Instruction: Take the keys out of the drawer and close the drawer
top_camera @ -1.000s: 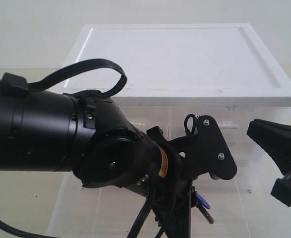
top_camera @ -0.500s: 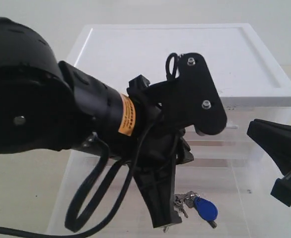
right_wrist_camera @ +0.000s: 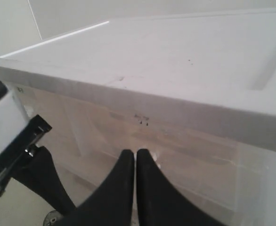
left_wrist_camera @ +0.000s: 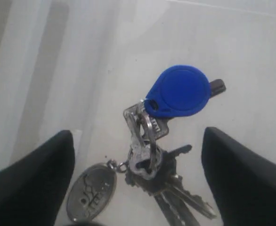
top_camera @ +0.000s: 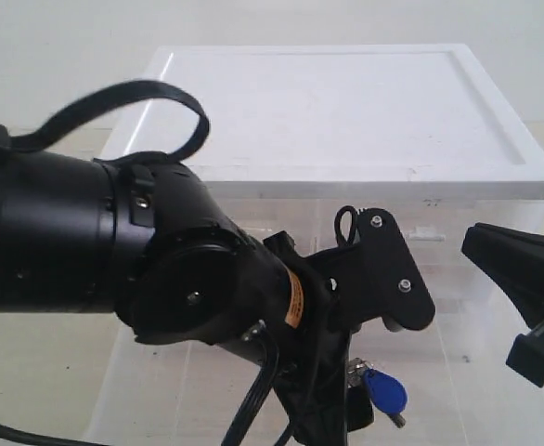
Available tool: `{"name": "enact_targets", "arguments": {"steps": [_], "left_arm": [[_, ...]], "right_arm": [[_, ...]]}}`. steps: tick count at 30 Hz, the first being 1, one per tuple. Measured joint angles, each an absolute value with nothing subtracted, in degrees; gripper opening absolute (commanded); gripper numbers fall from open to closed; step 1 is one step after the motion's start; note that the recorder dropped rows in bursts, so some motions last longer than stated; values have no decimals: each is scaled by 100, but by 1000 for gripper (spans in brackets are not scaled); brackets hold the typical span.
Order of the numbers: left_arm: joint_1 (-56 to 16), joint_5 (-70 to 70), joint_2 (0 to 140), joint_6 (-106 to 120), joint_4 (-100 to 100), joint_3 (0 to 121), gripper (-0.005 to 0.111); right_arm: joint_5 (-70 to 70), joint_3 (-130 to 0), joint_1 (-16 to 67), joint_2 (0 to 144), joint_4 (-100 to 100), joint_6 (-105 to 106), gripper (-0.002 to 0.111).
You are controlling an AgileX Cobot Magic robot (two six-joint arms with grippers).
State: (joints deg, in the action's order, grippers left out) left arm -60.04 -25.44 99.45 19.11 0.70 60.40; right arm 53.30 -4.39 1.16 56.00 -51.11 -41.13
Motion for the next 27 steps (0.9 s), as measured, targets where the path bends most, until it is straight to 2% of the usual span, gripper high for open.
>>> {"name": "enact_targets", "arguments": {"steps": [1, 2, 3, 5, 6, 13, 27], "left_arm": [[-6004, -2489, 10014, 1911, 107, 6040, 64], [-6004, -2468, 10071, 1911, 133, 6040, 57], [-6004, -2428, 10115, 1911, 144, 6040, 46], [-6004, -2355, 10167, 1911, 156, 6040, 15], [-6004, -2355, 10177, 1911, 181, 6040, 5], [-6004, -2333, 10076, 1912, 747, 6063, 4], [-6004, -2631, 8775, 1912, 1101, 6039, 4]], "right_arm": [[5330, -439, 116, 5600, -5111, -4113, 0], [5330, -439, 116, 5600, -5111, -4113, 0], [5330, -439, 116, 5600, -5111, -4113, 0], [5330, -439, 116, 5600, -5111, -4128, 0], [5330, -439, 116, 5600, -5111, -4128, 0], [5342, -439, 116, 5600, -5111, -4128, 0], [5342, -439, 116, 5600, -5111, -4143, 0]]}}
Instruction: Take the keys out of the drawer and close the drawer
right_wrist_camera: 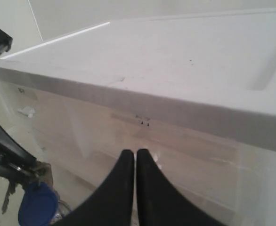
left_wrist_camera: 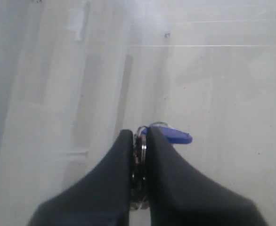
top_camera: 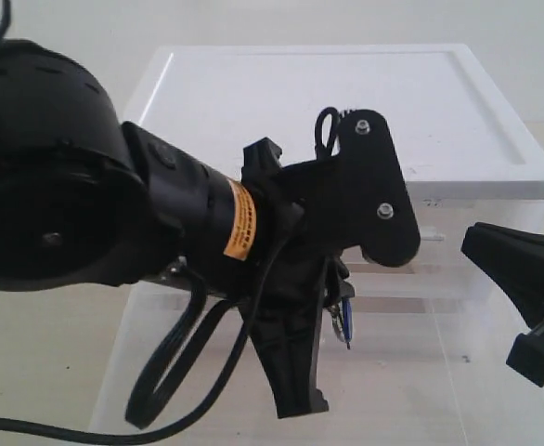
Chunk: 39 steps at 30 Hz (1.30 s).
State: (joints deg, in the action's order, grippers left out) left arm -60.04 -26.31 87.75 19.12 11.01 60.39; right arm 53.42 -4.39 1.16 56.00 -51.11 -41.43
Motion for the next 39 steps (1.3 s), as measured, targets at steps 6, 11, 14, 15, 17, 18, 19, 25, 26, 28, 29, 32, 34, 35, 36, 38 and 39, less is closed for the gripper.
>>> {"name": "enact_targets", "arguments": {"steps": [6, 11, 14, 15, 17, 18, 19, 25, 26, 28, 29, 32, 34, 35, 36, 38, 39], "left_arm": [[-6487, -2961, 8153, 1912, 1183, 6039, 4], [-7303, -3104, 7640, 1912, 1183, 6030, 4], [-7709, -3133, 7539, 1845, 1183, 5961, 4], [-7801, -3146, 7539, 1814, 1183, 5922, 4], [-7950, -3158, 7539, 1776, 1183, 5842, 4], [-8005, -3158, 7550, 1753, 1149, 5816, 4], [-8050, -3167, 7550, 1741, 1102, 5790, 4], [-8161, -2946, 7635, 1716, 612, 5279, 4], [-8161, -2837, 7687, 1716, 573, 5139, 4], [-8161, -2581, 7818, 1712, 495, 4916, 4], [-8161, -2477, 7850, 1712, 467, 4818, 4], [-8161, -2282, 7890, 1712, 452, 4752, 4], [-8117, -2182, 7930, 1712, 440, 4752, 4], [-8076, -2117, 7986, 1712, 430, 4736, 4], [-8054, -2052, 8030, 1712, 429, 4711, 4], [-7951, -1963, 8230, 1712, 429, 4596, 4], [-7928, -1936, 8327, 1712, 429, 4561, 4]], "right_arm": [[5492, -439, 116, 5600, -5170, -4143, 0], [5515, -439, 116, 5600, -5202, -4143, 0], [5515, -439, 116, 5600, -5202, -4143, 0], [5515, -439, 116, 5600, -5202, -4143, 0], [5515, -439, 116, 5600, -5202, -4143, 0], [5515, -439, 116, 5600, -5202, -4143, 0], [5515, -439, 116, 5600, -5202, -4143, 0], [5515, -439, 116, 5600, -5202, -4143, 0], [5515, -439, 116, 5600, -5202, -4143, 0], [5515, -439, 116, 5600, -5202, -4143, 0], [5515, -439, 116, 5600, -5202, -4143, 0], [5515, -439, 116, 5600, -5207, -4143, 0], [5515, -439, 116, 5600, -5207, -4143, 0], [5515, -439, 116, 5600, -5207, -4143, 0], [5515, -439, 116, 5600, -5207, -4143, 0], [5515, -439, 116, 5600, -5207, -4143, 0], [5515, -439, 116, 5600, -5207, -4143, 0]]}}
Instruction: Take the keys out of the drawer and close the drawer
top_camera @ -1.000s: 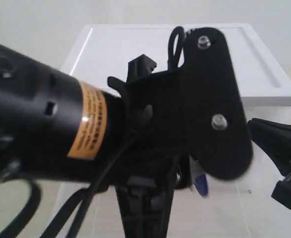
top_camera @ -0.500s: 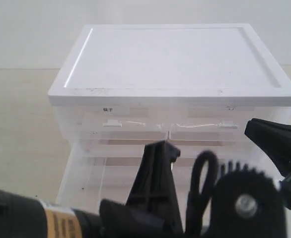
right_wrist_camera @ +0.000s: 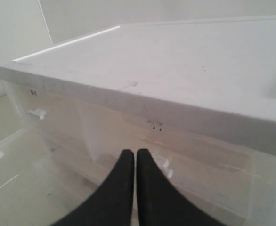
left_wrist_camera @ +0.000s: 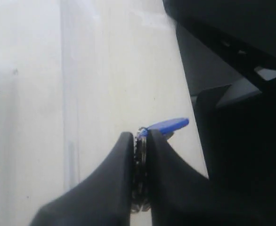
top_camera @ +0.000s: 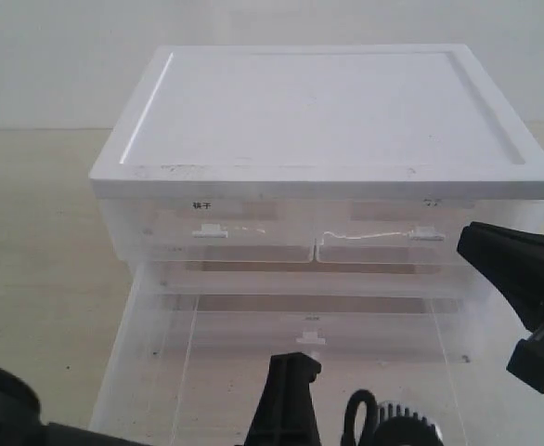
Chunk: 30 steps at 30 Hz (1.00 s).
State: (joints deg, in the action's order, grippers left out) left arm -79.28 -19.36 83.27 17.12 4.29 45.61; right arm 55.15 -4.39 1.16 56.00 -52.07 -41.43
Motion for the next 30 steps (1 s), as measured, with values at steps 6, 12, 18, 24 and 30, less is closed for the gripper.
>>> {"name": "enact_targets", "arguments": {"steps": [6, 12, 18, 24, 30], "left_arm": [[-7870, -1761, 8543, 1712, 446, 4498, 4], [-7417, -1662, 8546, 1712, 508, 4490, 4], [-6958, -1588, 8546, 1702, 423, 4490, 4], [-6870, -1400, 8546, 1792, 506, 4490, 4], [-6817, -1298, 8546, 1899, 601, 4490, 4]], "right_arm": [[5515, -439, 116, 5600, -5216, -4143, 0], [5515, -439, 116, 5600, -5216, -4143, 0], [5515, -439, 116, 5600, -5216, -4154, 0], [5515, -439, 116, 5600, -5216, -4154, 0], [5515, -439, 116, 5600, -5216, -4179, 0]]}}
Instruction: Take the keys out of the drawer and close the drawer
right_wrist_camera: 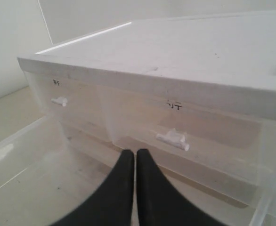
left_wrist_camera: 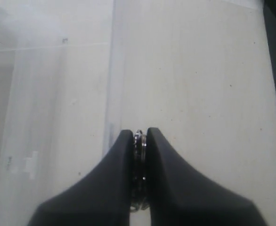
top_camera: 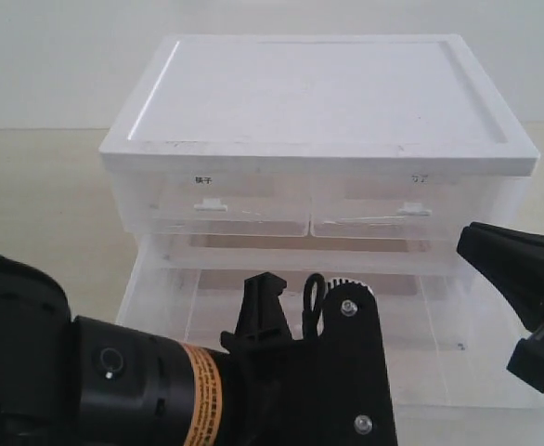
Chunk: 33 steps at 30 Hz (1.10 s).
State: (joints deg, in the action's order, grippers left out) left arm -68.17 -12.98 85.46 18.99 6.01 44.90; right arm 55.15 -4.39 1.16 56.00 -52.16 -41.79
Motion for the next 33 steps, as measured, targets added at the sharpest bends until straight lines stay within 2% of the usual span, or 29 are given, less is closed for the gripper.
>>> {"name": "enact_targets", "arguments": {"steps": [23, 29, 33], "left_arm": [[-5567, -210, 8495, 2042, 984, 4500, 4], [-5672, -370, 8495, 2016, 982, 4500, 4], [-6122, -686, 8458, 1965, 982, 4500, 4]], "right_arm": [[5515, -439, 116, 5600, -5216, -4202, 0], [5504, -439, 116, 5600, -5216, -4202, 0], [5481, -439, 116, 5600, -5216, -4202, 0]]}}
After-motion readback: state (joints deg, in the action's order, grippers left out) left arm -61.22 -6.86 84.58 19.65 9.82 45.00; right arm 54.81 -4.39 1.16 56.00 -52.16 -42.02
